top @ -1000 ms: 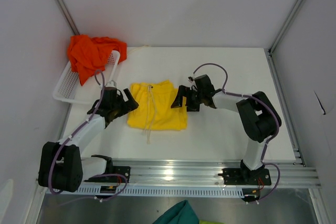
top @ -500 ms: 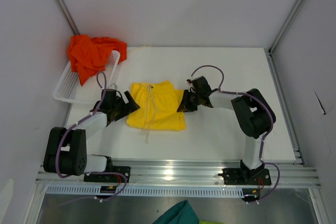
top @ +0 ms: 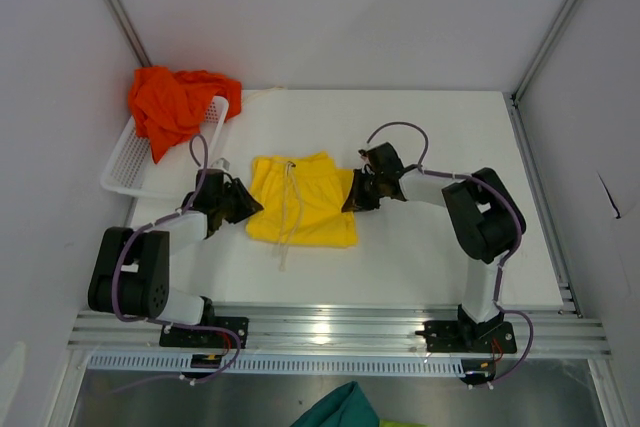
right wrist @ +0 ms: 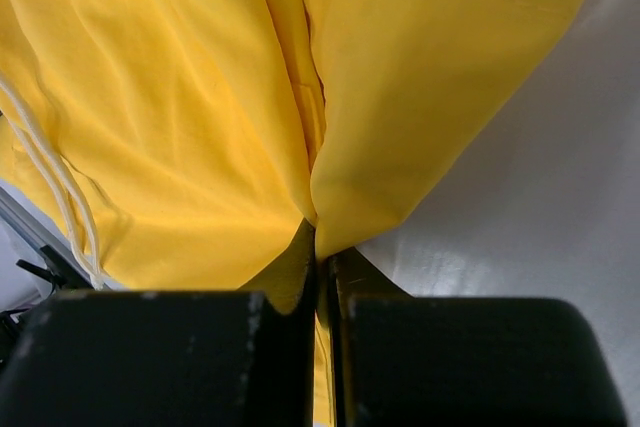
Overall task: Fold and stack the shorts
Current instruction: Neatly place the folded shorts to the corner
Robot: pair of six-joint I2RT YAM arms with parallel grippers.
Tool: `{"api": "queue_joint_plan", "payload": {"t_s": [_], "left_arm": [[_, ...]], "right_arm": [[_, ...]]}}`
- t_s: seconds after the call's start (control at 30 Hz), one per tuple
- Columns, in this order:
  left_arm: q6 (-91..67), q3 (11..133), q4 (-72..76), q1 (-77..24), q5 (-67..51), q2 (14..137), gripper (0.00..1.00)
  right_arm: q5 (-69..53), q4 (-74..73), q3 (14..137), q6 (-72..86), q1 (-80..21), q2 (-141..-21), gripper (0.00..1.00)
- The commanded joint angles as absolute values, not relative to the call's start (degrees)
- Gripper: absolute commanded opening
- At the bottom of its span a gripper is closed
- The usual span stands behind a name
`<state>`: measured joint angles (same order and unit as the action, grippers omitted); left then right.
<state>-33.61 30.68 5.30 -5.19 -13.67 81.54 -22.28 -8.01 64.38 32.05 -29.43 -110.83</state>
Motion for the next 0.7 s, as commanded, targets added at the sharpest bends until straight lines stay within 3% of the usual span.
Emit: {"api": "queue_joint_plan", "payload": {"t_s": [0.0, 0.23, 0.37, 0.67], "left_arm": [[-33.22, 30.41, 9.58, -5.8, -16.69, 81.91, 0.31], [-34.62, 33.39, 10.37, -11.85, -16.27, 83.58, 0.18], [-37.52, 38.48, 8.01, -17.83, -12.4, 86.56, 0.25], [-45.52, 54.13, 8.7, -29.52, -10.46, 104.91, 0.25]], "right_arm": [[-18.28, -12.65, 65.13, 29.36, -27.51, -110.83, 0.0], [-17.23, -15.37, 66.18, 27.95, -25.84, -110.3, 0.0], [-17.05, -16.43, 65.31, 27.34, -21.54, -109.16, 0.0], [-16.62, -22.67, 65.56, 22.77, -5.82, -105.21, 0.0]]}}
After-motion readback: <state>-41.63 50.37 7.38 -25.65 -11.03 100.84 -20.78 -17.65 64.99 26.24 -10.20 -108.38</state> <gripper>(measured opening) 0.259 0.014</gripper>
